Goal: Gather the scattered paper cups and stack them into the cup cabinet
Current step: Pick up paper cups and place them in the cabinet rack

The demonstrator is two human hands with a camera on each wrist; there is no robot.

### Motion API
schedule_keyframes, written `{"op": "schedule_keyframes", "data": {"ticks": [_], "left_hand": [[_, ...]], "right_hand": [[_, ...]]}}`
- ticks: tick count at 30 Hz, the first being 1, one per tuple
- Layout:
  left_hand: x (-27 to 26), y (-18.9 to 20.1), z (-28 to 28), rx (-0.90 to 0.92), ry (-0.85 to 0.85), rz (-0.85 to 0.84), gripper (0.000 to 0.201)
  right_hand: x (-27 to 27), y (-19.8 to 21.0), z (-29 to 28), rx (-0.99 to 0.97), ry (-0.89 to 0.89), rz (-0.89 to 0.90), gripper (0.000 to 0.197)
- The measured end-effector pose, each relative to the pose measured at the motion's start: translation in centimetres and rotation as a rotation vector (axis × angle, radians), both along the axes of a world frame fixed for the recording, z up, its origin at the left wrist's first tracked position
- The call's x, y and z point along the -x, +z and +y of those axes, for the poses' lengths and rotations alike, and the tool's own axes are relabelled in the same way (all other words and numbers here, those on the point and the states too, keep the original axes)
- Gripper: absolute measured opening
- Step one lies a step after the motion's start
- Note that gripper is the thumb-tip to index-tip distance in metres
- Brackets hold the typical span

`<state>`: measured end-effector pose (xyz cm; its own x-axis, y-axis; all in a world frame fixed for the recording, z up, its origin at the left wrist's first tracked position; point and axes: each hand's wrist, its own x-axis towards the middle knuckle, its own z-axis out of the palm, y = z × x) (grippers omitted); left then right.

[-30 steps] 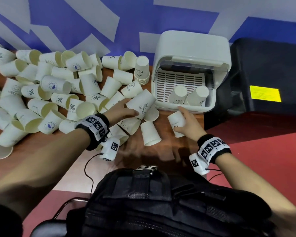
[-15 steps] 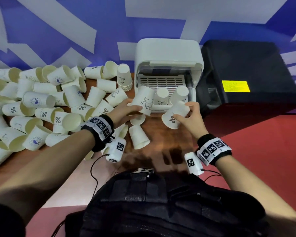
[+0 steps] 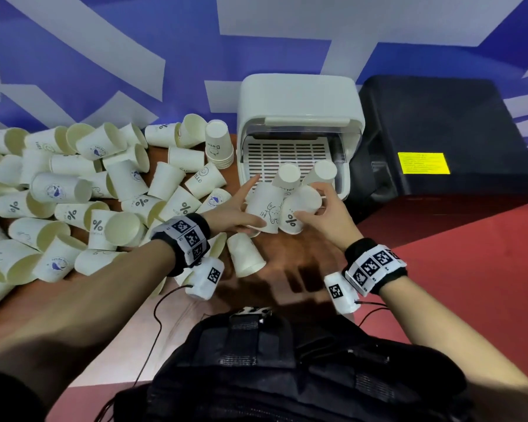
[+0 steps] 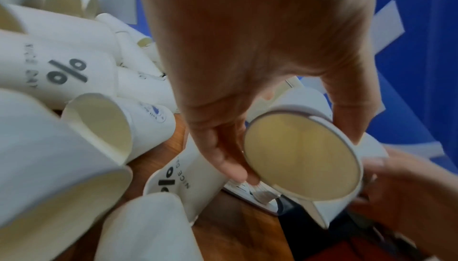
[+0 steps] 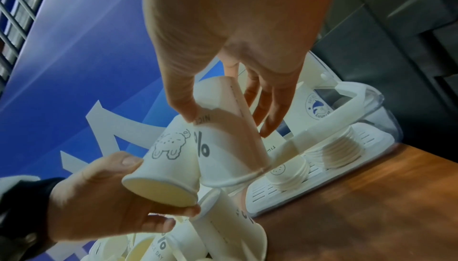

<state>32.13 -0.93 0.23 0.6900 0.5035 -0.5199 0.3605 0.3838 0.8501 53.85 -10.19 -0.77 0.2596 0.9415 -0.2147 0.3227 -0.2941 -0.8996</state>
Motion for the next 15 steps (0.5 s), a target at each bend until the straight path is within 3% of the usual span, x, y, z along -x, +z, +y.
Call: {"op": "schedule_keyframes", "data": {"ticks": [5, 11, 15], "left_hand": [[-0.2, -0.3, 1.5, -0.186, 0.014, 0.007, 0.084], [-0.6, -0.5, 3.6, -0.329, 0.284, -0.036, 0.073], [-0.8, -1.0, 4.3, -0.534, 0.378, -0.003, 0.074]], "right_hand": [[0.1, 0.8, 1.0, -0.046, 0.017, -0.020, 0.054], [-0.3, 2.4, 1.8, -0.243, -0.306, -0.037, 0.054], [-1.5, 2.0, 2.5, -0.272, -0.374, -0.165, 0.056]]}}
